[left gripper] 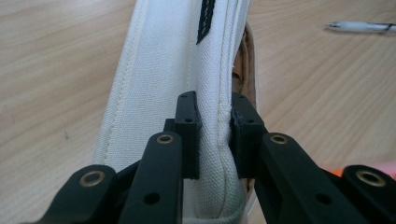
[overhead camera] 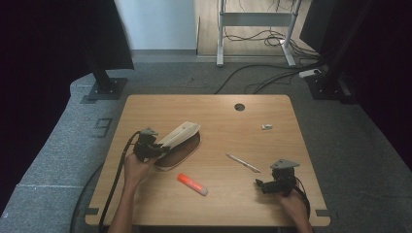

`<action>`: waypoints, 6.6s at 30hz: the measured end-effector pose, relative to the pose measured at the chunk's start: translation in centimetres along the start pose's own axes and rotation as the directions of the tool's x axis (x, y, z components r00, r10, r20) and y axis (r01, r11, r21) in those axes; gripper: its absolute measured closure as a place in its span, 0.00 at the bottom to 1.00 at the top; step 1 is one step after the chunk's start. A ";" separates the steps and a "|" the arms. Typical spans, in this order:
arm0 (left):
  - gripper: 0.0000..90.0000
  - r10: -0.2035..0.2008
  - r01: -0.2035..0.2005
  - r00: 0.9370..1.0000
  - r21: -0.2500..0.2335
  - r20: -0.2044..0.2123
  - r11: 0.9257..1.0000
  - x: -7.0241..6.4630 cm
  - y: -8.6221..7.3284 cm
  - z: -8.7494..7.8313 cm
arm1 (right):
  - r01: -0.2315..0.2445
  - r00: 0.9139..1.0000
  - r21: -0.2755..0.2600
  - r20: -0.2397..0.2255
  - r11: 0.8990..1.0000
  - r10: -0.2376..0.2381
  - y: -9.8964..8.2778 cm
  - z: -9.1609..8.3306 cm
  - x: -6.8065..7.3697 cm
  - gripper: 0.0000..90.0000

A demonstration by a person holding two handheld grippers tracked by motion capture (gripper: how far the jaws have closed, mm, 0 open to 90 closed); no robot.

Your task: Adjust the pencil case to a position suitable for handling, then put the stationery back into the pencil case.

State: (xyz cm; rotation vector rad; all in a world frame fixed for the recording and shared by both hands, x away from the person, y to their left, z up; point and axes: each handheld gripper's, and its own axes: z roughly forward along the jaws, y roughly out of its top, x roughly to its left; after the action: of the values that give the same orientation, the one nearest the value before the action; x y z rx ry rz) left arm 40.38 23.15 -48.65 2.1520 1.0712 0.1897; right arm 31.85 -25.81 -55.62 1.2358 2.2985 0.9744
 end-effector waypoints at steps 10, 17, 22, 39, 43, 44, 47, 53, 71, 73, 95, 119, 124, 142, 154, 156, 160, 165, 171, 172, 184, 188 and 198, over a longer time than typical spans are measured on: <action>0.85 0.007 -0.007 1.000 -0.007 0.008 1.000 -0.5 -1.1 -0.9 | -0.004 1.000 0.001 0.007 1.000 0.004 0.0 0.0 0.1 0.00; 0.84 0.015 -0.015 1.000 -0.013 0.002 1.000 -0.7 -1.4 -0.9 | -0.008 1.000 0.024 -0.006 1.000 0.008 0.5 -0.2 0.2 0.01; 0.84 0.016 -0.016 1.000 -0.013 0.005 1.000 -0.7 -1.4 -0.9 | -0.015 1.000 0.007 -0.028 1.000 0.015 1.1 -0.4 0.1 0.01; 0.83 0.026 -0.026 1.000 -0.016 0.013 1.000 -0.8 -1.4 -0.9 | -0.028 0.999 -0.025 -0.019 0.999 0.027 3.5 -0.3 -1.0 0.00; 0.83 0.031 -0.031 0.999 -0.016 0.014 0.999 -0.8 -1.4 -0.8 | -0.029 0.999 -0.023 -0.019 0.999 0.029 4.0 -0.1 -1.3 0.00; 0.83 0.032 -0.031 0.999 -0.015 0.015 0.999 -0.8 -1.4 -0.8 | -0.030 0.999 -0.024 -0.018 0.999 0.030 4.2 0.0 -1.3 0.00; 0.83 0.034 -0.034 0.999 -0.015 0.016 0.999 -0.9 -1.4 -0.8 | -0.054 0.998 -0.025 -0.023 0.998 0.054 4.7 0.3 -1.8 0.00; 0.83 0.036 -0.036 0.999 -0.017 0.018 0.999 -0.9 -1.5 -0.7 | -0.075 0.997 -0.031 -0.027 0.997 0.074 5.3 0.5 -2.3 0.00; 0.82 0.042 -0.042 0.999 -0.017 0.019 0.999 -1.0 -1.5 -0.7 | -0.062 0.998 -0.040 -0.001 0.997 0.062 7.4 1.5 -4.3 0.03; 0.82 0.043 -0.043 0.999 -0.017 0.019 0.999 -1.0 -1.5 -0.7 | -0.063 0.998 -0.039 0.005 0.997 0.063 7.6 1.6 -4.4 0.03; 0.81 0.044 -0.044 0.999 -0.018 0.025 0.999 -0.9 -1.5 -0.7 | -0.102 0.992 -0.040 0.076 0.994 0.105 9.2 4.3 -7.7 0.15; 0.81 0.049 -0.048 0.998 -0.018 0.041 0.999 -0.9 -1.6 -0.8 | -0.135 0.982 -0.037 0.126 0.990 0.138 10.6 7.6 -11.1 0.31; 0.81 0.048 -0.047 0.998 -0.017 0.043 0.999 -0.9 -1.6 -0.7 | -0.149 0.978 -0.039 0.144 0.988 0.154 11.0 8.0 -11.8 0.33; 0.80 0.054 -0.053 0.997 -0.010 0.047 0.999 -0.9 -1.7 -0.6 | -0.182 0.970 -0.011 0.163 0.983 0.181 11.8 10.3 -13.4 0.41; 0.80 0.055 -0.055 0.997 -0.009 0.047 0.998 -0.9 -1.7 -0.6 | -0.195 0.964 -0.008 0.186 0.981 0.193 12.2 10.5 -13.4 0.50; 0.80 0.053 -0.053 0.998 -0.010 0.046 0.999 -0.9 -1.7 -0.5 | -0.196 0.964 -0.005 0.185 0.981 0.193 12.2 10.4 -13.3 0.51; 0.81 0.049 -0.048 0.998 -0.011 0.049 0.999 -0.8 -1.6 -0.6 | -0.198 0.965 -0.004 0.174 0.980 0.196 12.0 10.1 -13.2 0.51; 0.81 0.052 -0.052 0.998 -0.012 0.044 0.999 -0.9 -1.6 -0.6 | -0.199 0.968 -0.007 0.154 0.980 0.198 11.7 9.4 -13.1 0.51; 0.81 0.056 -0.056 0.998 -0.012 0.040 0.998 -0.9 -1.7 -0.6 | -0.191 0.973 -0.015 0.132 0.981 0.192 11.4 8.2 -12.7 0.51; 0.81 0.057 -0.056 0.998 -0.012 0.039 0.998 -0.9 -1.6 -0.6 | -0.188 0.974 -0.015 0.126 0.982 0.189 11.4 8.0 -12.6 0.51; 0.81 0.028 -0.027 0.998 -0.011 0.057 1.000 -0.7 -1.6 -0.6 | -0.145 0.987 -0.037 0.065 0.989 0.147 11.4 6.1 -10.1 0.51; 0.81 0.027 -0.026 0.998 -0.011 0.057 1.000 -0.7 -1.6 -0.5 | -0.133 0.990 -0.041 0.043 0.990 0.135 11.3 5.6 -9.4 0.51; 0.80 0.027 -0.027 0.998 -0.011 0.057 1.000 -0.7 -1.6 -0.6 | -0.088 0.996 -0.061 -0.003 0.994 0.088 11.6 4.2 -7.0 0.51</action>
State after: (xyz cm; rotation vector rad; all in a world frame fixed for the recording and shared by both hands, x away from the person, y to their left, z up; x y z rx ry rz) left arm 38.62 23.55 -49.19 2.1508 1.0069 0.1444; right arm 45.02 -25.48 -50.36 1.3211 2.2135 1.0669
